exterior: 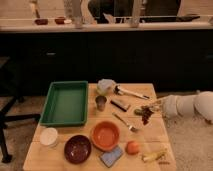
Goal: Place grapes in table surface
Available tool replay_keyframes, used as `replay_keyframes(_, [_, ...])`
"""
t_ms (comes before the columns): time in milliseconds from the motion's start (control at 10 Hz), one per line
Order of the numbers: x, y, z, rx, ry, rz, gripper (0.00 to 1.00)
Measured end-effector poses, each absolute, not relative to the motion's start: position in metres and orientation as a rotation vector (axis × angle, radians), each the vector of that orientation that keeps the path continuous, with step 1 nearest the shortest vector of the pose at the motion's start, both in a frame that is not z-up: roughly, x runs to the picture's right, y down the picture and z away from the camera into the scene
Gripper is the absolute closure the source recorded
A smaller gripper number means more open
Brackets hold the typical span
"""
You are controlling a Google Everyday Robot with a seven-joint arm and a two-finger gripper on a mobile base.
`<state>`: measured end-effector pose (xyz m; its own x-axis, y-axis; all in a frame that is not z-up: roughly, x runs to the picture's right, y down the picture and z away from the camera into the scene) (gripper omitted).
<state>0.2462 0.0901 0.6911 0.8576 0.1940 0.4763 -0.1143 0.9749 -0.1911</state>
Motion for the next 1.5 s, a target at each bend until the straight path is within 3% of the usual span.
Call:
replay_keyframes(200, [0.2500,0.0906,0.6892,-0.169,-0.514,0.165,0.96])
replay_keyframes(1500, [0.2484,0.0903,0.6901,-0.169,-0.516,0.159,0.96])
